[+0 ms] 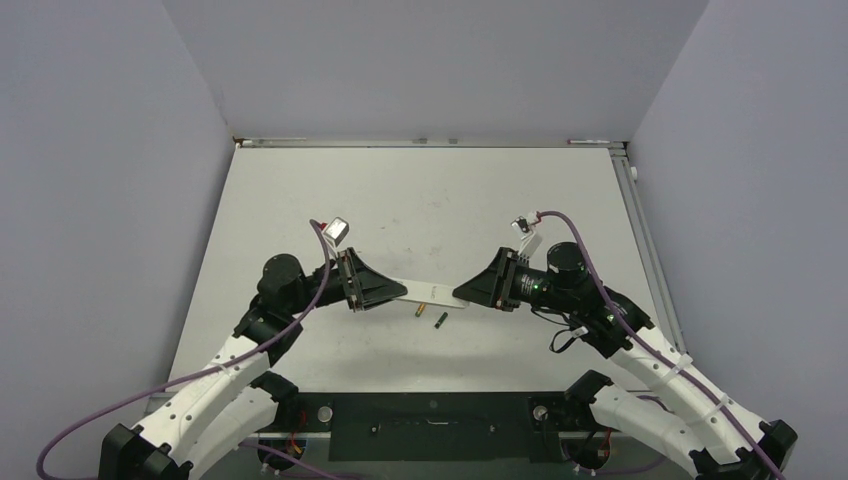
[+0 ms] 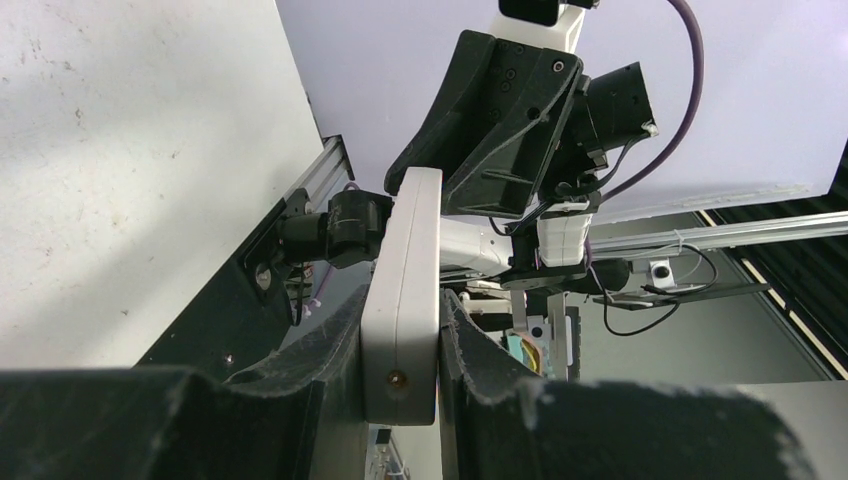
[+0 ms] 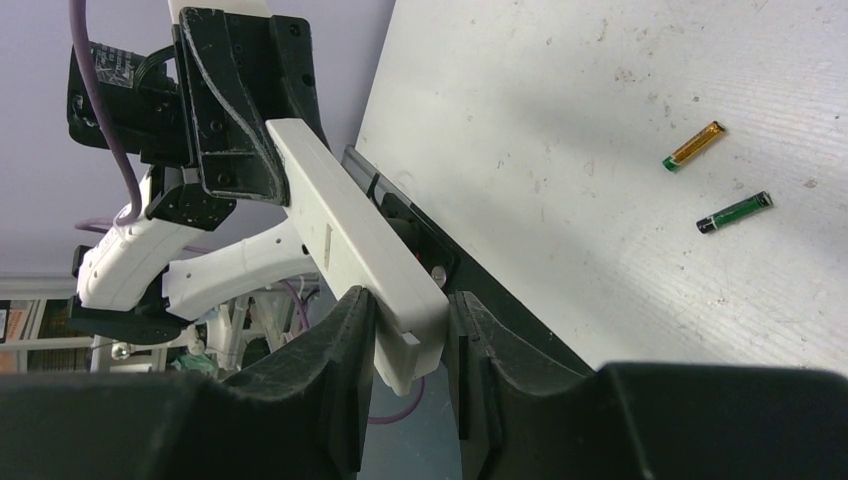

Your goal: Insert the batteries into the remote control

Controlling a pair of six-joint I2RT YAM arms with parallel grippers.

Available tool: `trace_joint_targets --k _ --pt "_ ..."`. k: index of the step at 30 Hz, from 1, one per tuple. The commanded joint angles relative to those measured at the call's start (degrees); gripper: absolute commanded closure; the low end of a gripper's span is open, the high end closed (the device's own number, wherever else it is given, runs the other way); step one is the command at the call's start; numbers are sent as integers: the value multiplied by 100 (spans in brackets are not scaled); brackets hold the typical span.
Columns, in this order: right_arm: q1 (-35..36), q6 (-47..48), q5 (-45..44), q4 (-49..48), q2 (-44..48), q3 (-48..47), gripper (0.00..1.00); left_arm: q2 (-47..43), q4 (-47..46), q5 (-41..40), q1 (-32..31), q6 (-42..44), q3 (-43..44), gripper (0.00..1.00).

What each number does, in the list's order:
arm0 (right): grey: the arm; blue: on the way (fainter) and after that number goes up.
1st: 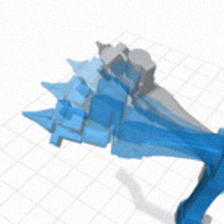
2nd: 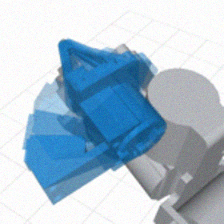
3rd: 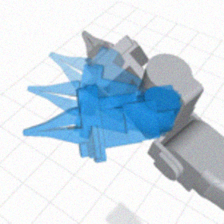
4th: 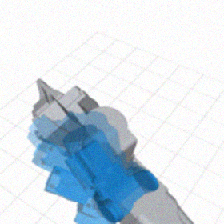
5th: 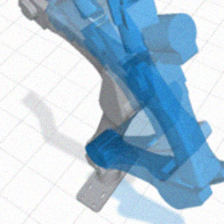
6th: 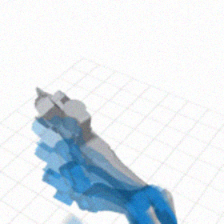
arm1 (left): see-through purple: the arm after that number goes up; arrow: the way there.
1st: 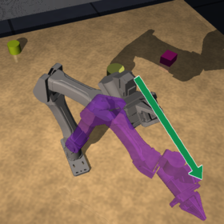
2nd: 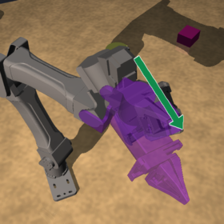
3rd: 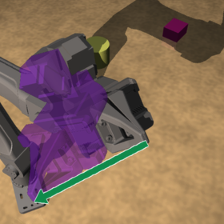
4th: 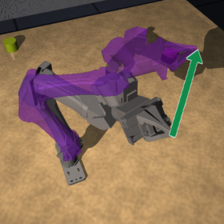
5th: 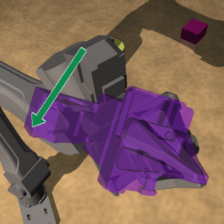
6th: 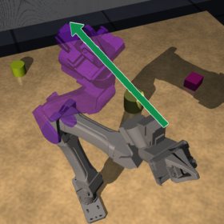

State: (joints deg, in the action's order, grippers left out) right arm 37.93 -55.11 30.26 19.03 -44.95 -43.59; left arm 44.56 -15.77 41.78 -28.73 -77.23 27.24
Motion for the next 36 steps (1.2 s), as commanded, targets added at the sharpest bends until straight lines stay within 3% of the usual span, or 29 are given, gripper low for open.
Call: trace_joint_targets --k 1,6,20,30,36 --pt "13 546 -476 556 -31 -334 85 31 306 -80 124 258 333 100" --pt "12 559 -535 690 -35 -369 91 71 357 -74 157 342 343 100" --pt "13 353 -554 537 8 -238 91 85 356 -60 193 360 334 100" --pt "12 390 -623 485 81 -395 73 53 356 -57 199 352 223 100" --pt "13 514 -767 698 173 -433 67 96 260 -6 236 298 229 100"
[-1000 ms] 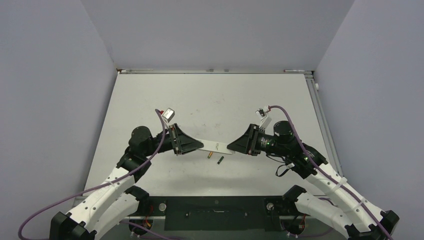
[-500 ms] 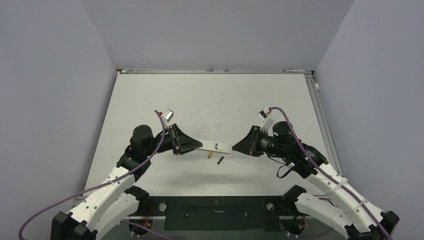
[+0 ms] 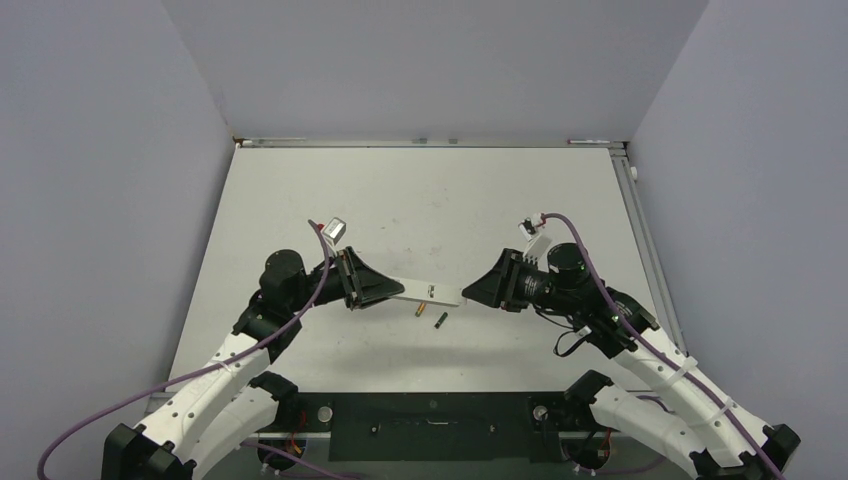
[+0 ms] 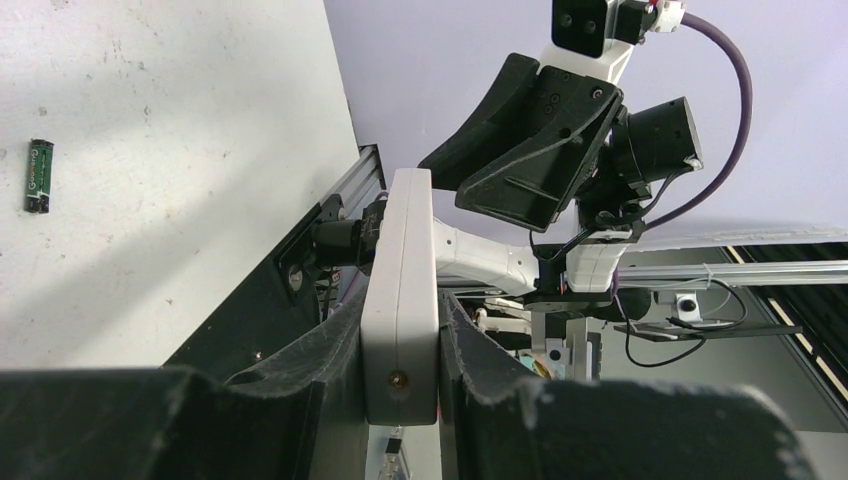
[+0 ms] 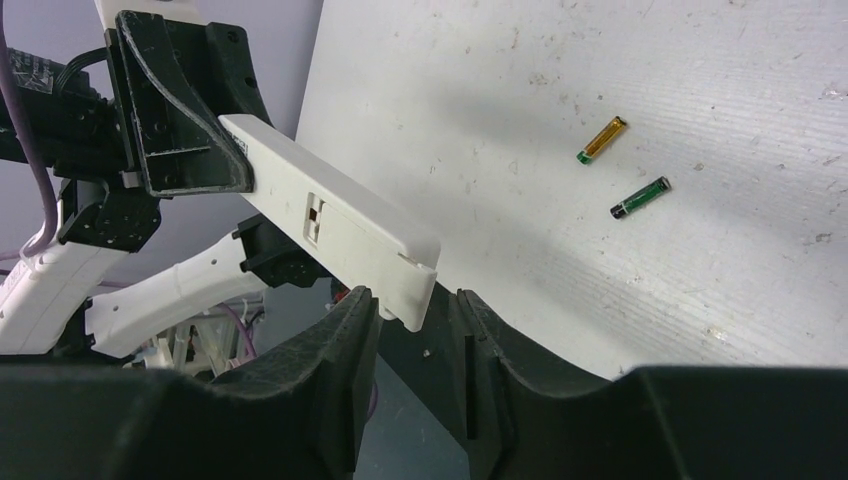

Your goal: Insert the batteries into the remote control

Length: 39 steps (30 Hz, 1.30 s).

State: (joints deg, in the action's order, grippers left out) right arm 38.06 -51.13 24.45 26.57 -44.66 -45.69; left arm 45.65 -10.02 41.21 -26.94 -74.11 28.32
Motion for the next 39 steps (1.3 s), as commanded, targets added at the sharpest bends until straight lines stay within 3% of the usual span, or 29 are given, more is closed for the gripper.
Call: trace_joint_targets --k 1,25,34,39 --pt "-1 85 -181 -99 150 -176 67 -8 -363 70 57 -49 117 100" --pt "9 -432 302 -1073 -117 126 68 22 -1091 217 57 -565 -72 100" --pt "8 -426 312 -985 -24 140 91 87 -1151 181 57 -561 -94 100" --pt "8 -374 252 -854 56 96 92 100 -1144 143 70 -545 -89 100"
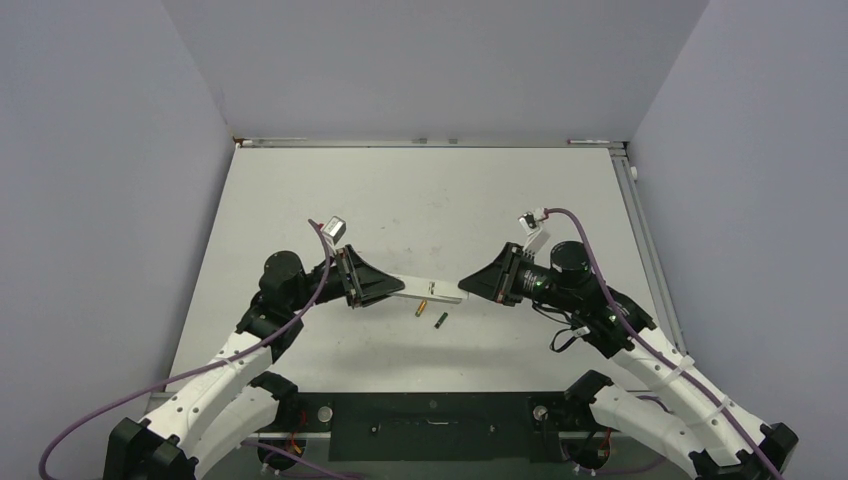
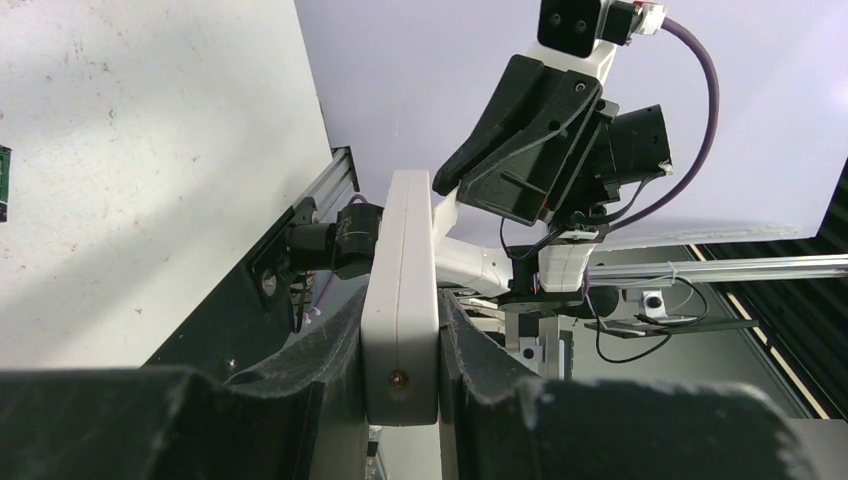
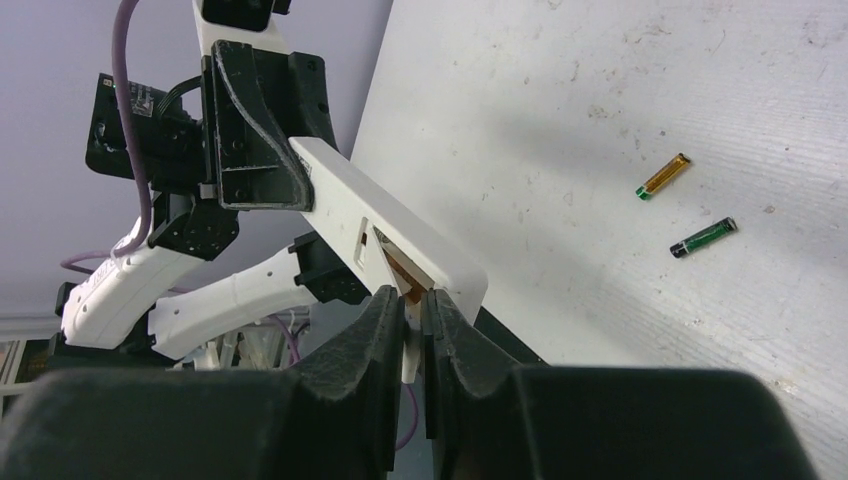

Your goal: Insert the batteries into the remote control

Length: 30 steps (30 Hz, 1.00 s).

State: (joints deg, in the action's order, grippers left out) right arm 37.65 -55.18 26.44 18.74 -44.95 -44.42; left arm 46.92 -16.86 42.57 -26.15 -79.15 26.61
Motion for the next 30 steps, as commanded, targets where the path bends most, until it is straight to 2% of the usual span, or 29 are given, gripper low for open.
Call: trace_joint_targets --k 1,17,24,30 --pt "50 33 44 -57 102 -39 91 -31 -447 12 -2 -27 81 100" --pt "-66 339 -460 481 298 -400 92 -169 407 -72 217 481 125 100" --pt "-362 722 -512 837 111 -869 92 -210 1026 -178 358 898 134 100" --pt "-866 1092 -338 918 -116 -903 92 -194 1348 -246 409 1146 97 100"
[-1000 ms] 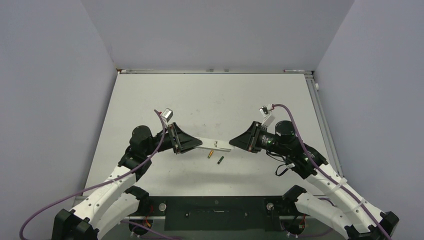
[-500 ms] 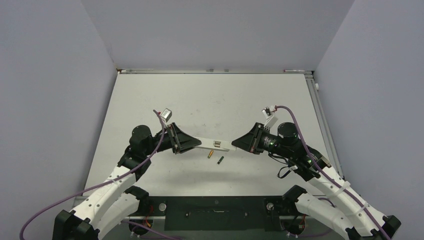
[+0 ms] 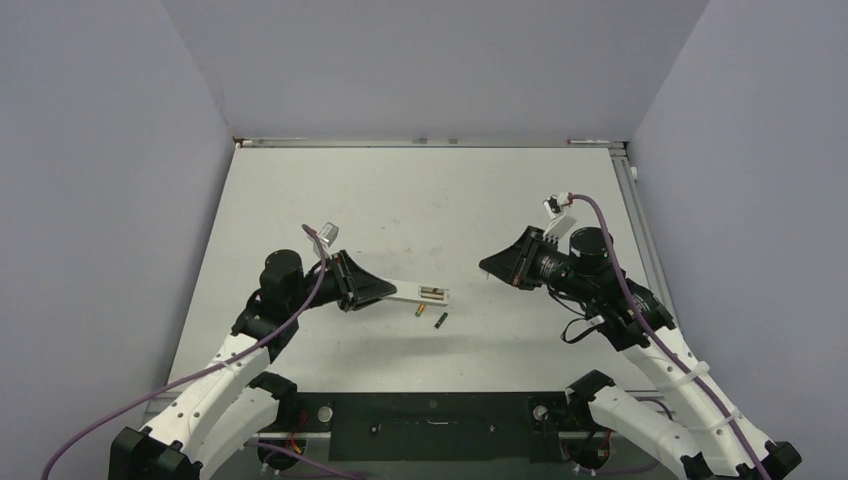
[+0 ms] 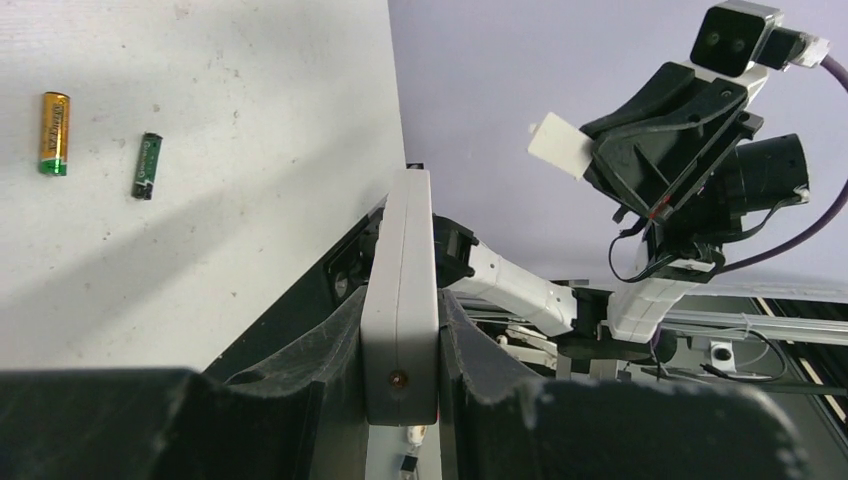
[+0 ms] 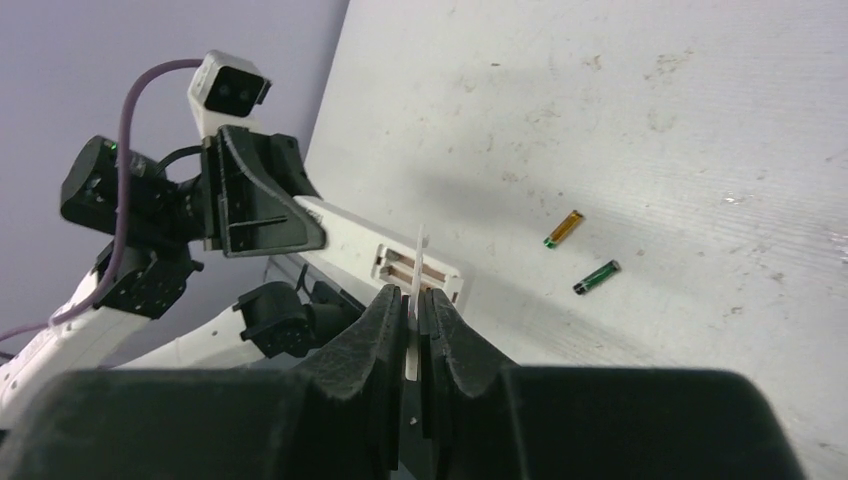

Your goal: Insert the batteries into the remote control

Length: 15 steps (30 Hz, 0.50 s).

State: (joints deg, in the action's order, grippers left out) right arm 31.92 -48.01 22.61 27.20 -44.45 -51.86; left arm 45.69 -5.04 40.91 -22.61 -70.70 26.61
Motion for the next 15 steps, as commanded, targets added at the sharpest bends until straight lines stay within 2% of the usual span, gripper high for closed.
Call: trace_joint_targets --k 1,6,15 --pt "-362 445 50 70 -218 -146 92 -69 210 -90 62 342 98 100" --pt "-568 641 94 -138 -512 50 92 -54 486 -135 69 512 92 100" --pt "-1339 614 495 -1195 -999 1021 91 -53 495 -154 73 539 -180 100"
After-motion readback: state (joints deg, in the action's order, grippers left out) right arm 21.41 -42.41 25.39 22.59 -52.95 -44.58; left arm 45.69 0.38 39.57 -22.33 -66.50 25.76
